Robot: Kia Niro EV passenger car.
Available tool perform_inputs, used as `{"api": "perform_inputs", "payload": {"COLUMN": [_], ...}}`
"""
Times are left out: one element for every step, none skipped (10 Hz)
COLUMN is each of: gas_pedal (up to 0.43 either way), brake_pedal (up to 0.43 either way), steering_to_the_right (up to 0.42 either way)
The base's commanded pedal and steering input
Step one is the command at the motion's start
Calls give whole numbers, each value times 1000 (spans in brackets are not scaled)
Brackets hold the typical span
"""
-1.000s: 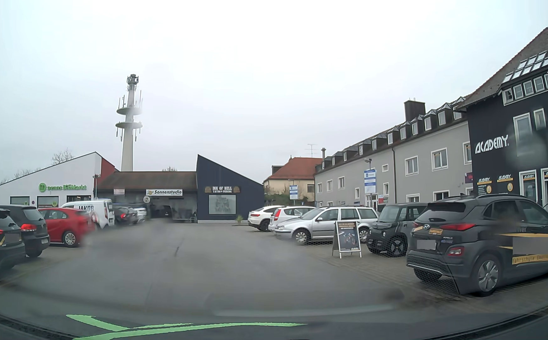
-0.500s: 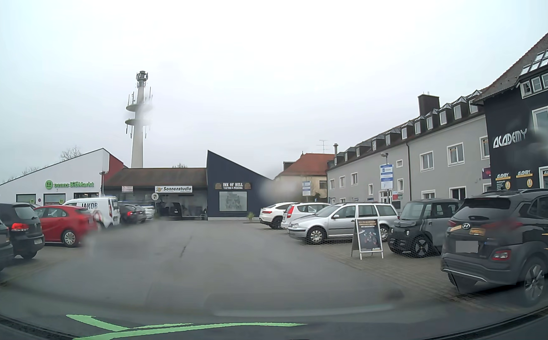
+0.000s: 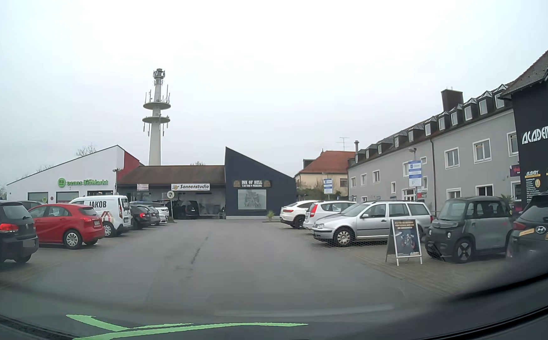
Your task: Follow the waypoints while adhering to traffic rules and regulations
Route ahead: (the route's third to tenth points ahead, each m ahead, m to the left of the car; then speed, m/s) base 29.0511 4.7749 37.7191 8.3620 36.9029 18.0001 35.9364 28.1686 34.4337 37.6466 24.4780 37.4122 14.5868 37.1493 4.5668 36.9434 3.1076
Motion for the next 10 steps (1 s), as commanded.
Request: {"api": "perform_inputs", "payload": {"gas_pedal": [370, 358, 350, 339, 311, 287, 287, 268, 260, 260], "brake_pedal": [0, 0, 0, 0, 0, 0, 0, 0, 0, 0], "steering_to_the_right": [-179, -174, -164, -150, -135, -118, -96, -76, -59, -41]}}
